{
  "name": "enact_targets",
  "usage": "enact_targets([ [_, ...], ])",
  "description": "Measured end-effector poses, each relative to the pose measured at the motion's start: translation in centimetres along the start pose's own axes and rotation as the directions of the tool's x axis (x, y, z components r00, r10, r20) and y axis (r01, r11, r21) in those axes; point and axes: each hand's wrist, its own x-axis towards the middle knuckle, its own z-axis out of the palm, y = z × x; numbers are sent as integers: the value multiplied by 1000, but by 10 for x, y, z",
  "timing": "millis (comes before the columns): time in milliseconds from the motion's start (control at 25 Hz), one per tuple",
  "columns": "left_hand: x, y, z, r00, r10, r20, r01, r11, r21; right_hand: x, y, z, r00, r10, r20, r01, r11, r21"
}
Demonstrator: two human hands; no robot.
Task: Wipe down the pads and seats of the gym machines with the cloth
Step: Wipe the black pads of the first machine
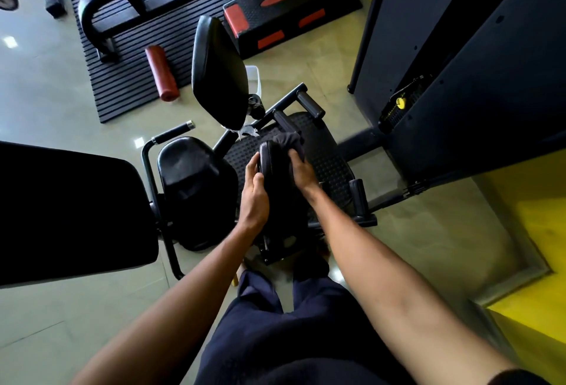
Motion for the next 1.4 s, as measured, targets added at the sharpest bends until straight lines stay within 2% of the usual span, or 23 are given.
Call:
enact_targets([
  [80,2,-1,2,997,-33,-66,33,999,-9,-4,1,-1,1000,5,30,-6,1000,10],
  [160,0,0,4,991,-67,-114,65,998,-23,-16,-9,0,982,-129,141,130,992,4],
  [240,-5,1,10,982,-103,-160,93,993,-69,-25,-17,7,924,-255,283,288,954,-81],
  [360,-7,3,13,964,-124,-235,94,987,-132,-1,-11,17,891,-314,328,373,918,-135],
  [440,-3,4,15,956,-150,-253,116,983,-144,32,5,20,922,-246,298,284,954,-91],
  [560,-1,6,20,945,-151,-290,119,985,-127,67,31,21,970,-49,238,88,984,-158],
  [680,-5,5,24,930,-158,-333,132,986,-102,72,41,18,956,80,282,-30,984,-178],
  [800,-7,5,23,928,-151,-342,130,988,-83,50,11,19,954,23,298,2,997,-80],
  [960,-5,8,21,940,-142,-309,129,990,-63,-24,-17,0,898,-223,379,247,969,-15],
  [1080,-13,12,19,958,-70,-279,66,998,-25,-43,1,-6,911,-260,319,285,958,-32],
  [1200,-34,5,29,958,-61,-280,76,996,43,-11,32,-3,946,-194,259,187,981,51],
  [1400,-44,2,40,933,-115,-341,128,992,16,46,73,-7,969,91,231,-61,989,-136],
])
